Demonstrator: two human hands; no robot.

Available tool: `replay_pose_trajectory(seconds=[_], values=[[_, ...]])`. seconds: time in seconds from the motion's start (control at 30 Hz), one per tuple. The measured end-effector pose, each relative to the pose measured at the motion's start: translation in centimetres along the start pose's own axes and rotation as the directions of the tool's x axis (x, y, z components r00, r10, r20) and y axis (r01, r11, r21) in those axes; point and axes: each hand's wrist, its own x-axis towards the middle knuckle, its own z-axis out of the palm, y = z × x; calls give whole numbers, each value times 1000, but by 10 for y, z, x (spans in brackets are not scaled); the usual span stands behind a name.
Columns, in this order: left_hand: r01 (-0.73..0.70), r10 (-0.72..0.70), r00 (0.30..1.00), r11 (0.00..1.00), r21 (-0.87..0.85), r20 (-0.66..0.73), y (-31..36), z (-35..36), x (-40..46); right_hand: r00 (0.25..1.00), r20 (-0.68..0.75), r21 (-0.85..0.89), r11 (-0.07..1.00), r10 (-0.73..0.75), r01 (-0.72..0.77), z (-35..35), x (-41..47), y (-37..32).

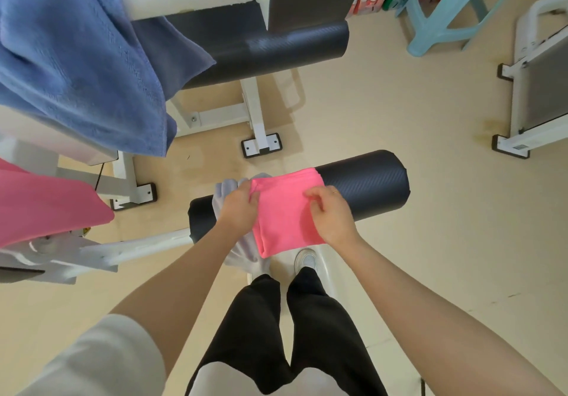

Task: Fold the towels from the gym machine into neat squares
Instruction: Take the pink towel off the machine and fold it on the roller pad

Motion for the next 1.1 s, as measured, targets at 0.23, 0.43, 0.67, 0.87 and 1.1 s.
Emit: replay_pose_trajectory(seconds=[0.23, 0.43, 0.67, 0.87, 1.1], values=[[-201, 205, 971, 979, 40, -127, 0, -14, -3, 991, -35, -20, 991, 128, -129, -1, 14, 7], [-102, 127, 985, 974, 201, -115, 14, 2, -5, 981, -67, -15, 983, 182, -184, 4, 24, 4], [44, -47, 995, 998, -40, -83, 22, 1, 6, 968, -172, -56, 980, 181, -193, 13, 23, -4], [15, -17, 1000, 982, -189, -11, -1, -19, 8, 976, -133, -177, 965, 172, -194, 7, 27, 3], [-414, 535, 829, 783, 465, -163, 5, 0, -5, 982, -59, -96, 978, 181, -186, 15, 29, 0]])
